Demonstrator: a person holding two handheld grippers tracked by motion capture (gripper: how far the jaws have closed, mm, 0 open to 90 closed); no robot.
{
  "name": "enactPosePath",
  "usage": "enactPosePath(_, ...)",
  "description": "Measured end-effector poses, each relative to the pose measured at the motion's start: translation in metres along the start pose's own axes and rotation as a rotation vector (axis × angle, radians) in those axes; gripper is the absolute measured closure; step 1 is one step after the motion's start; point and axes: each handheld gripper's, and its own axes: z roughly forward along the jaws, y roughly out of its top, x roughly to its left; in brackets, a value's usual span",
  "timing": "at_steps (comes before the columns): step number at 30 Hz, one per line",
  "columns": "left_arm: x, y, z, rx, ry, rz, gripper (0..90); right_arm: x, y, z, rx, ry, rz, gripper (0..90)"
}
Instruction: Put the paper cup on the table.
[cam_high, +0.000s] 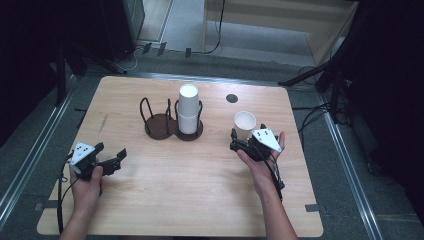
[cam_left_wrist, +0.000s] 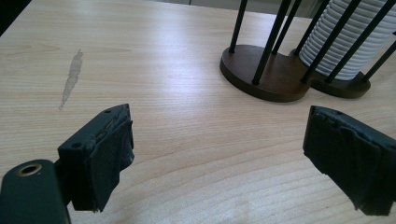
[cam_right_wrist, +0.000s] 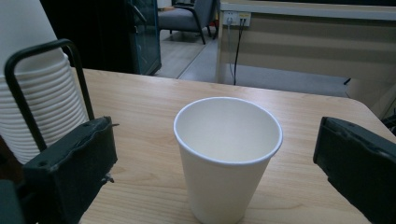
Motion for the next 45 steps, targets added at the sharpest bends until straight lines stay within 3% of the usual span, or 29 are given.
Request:
enactPosePath(7,0.000,0.000,0.000,0.002,0.000,0.000,9.1,-0.003,0.000,-0.015,-0.019,-0.001,-0.032,0.0)
enactPosePath(20,0.000,0.000,0.000,0.001,0.000,-0.002,9.1,-0.019,-0.009,-0.038,-0.029,-0.032,-0.036,0.0)
enactPosePath(45,0.001,0.000,0.000,0.001,-0.002,-0.008,9.1,-0.069,-0.033,-0.075,0.000,-0.139,0.010,0.0)
